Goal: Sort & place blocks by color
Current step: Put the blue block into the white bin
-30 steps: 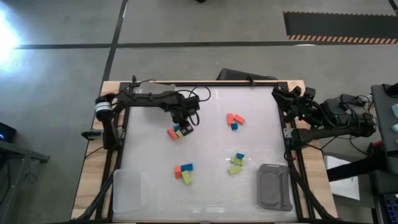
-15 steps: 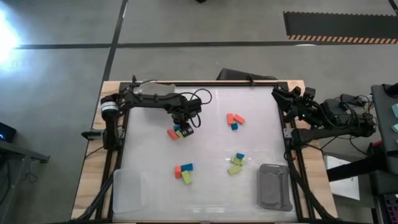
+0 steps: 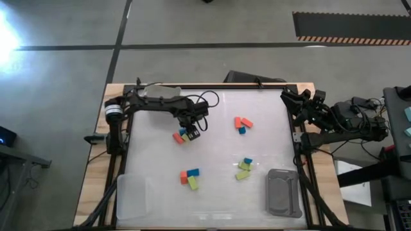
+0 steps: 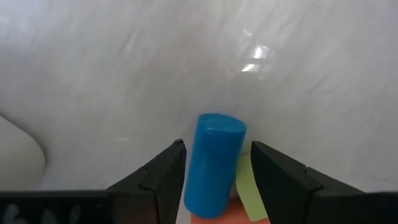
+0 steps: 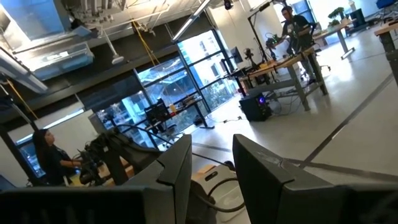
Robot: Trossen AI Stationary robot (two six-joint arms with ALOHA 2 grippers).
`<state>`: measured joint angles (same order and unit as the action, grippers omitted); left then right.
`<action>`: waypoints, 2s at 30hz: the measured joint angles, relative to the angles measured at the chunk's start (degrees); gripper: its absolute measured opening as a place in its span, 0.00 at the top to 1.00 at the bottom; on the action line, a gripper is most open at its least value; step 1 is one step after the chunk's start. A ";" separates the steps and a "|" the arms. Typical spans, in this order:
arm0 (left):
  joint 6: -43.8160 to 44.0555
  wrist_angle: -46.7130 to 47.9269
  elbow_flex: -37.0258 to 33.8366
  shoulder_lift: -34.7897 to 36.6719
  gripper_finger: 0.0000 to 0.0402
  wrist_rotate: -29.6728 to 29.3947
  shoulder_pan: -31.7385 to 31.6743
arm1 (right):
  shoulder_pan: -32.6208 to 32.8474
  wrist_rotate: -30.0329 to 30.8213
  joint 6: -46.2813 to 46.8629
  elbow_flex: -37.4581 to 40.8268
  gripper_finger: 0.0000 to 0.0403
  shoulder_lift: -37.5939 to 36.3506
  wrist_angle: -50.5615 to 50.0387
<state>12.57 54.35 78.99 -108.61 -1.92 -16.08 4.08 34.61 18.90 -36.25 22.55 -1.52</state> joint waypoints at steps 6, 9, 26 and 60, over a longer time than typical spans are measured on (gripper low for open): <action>-1.03 -0.33 -0.01 -1.05 0.59 0.01 -0.02 | 0.00 0.00 0.08 0.00 0.73 0.00 0.00; -1.30 -0.41 -0.18 -1.28 0.59 0.03 -0.02 | 0.00 0.00 0.16 0.00 0.73 0.00 0.00; -2.68 -3.98 -4.26 -1.28 0.68 0.10 -0.04 | 0.00 0.02 0.17 0.00 0.73 0.00 0.00; -22.19 16.55 7.47 19.54 0.69 -0.38 -5.31 | 0.00 0.04 0.15 0.02 0.73 0.02 0.02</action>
<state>-9.62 70.89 86.46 -89.07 -2.30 -21.39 4.08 34.65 19.05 -36.23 22.57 -1.50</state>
